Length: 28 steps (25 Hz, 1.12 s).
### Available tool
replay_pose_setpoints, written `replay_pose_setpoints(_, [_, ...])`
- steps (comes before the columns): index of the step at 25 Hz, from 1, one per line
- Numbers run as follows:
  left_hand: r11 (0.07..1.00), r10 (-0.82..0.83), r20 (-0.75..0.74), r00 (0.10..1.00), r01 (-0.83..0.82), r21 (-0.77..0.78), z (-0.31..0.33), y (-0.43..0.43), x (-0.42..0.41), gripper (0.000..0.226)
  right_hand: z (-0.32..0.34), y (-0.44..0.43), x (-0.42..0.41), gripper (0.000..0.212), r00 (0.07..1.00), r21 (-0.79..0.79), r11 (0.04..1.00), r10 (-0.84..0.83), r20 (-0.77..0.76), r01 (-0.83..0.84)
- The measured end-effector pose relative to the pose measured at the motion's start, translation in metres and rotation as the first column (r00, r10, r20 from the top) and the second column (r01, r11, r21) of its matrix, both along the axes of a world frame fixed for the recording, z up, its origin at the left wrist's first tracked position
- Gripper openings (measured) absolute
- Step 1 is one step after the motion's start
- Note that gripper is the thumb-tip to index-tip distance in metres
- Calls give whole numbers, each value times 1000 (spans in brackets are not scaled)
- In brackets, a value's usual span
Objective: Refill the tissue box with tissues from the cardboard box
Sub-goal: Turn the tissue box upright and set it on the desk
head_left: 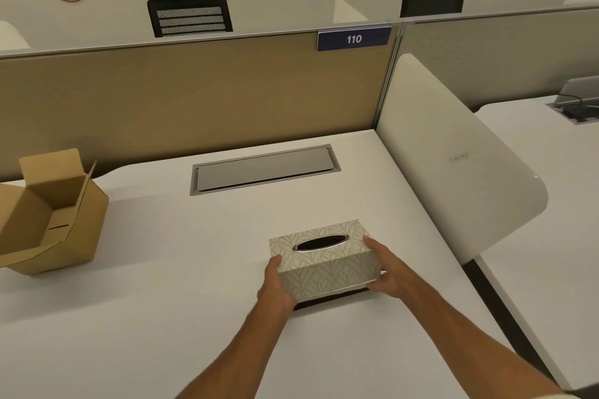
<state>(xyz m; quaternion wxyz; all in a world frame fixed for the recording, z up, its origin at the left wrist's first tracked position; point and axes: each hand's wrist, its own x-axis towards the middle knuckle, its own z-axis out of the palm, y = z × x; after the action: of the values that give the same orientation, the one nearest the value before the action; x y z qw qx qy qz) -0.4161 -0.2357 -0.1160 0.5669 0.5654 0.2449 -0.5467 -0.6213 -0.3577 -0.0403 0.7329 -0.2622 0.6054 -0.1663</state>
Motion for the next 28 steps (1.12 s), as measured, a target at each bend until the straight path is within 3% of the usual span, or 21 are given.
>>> replay_pose_setpoints(7, [1000, 19, 14, 1000, -19, -7, -12, 0, 0, 88, 32, 17, 5, 23, 984, 98, 987, -137, 110, 126])
replay_pose_setpoints(10, [1000, 14, 39, 999, -15, 27, -16, -1, 1, 90, 33, 19, 6, 21, 975, 104, 977, -196, 101, 186])
replay_pose_setpoints(20, [997, 49, 54, 997, -52, 58, 25, 12, -13, 78, 1, 13, -5, 58, 967, 165, 963, -232, 106, 213])
replay_pose_setpoints(25, [993, 6, 67, 998, -14, 115, 28, 13, -14, 67, 12, 19, 3, 10, 984, 115, 979, -173, 47, 166])
replay_pose_setpoints(28, [994, -32, 86, 996, 23, 109, 39, 13, -18, 54, 5, 17, 3, 10, 982, 57, 980, -188, -15, 188])
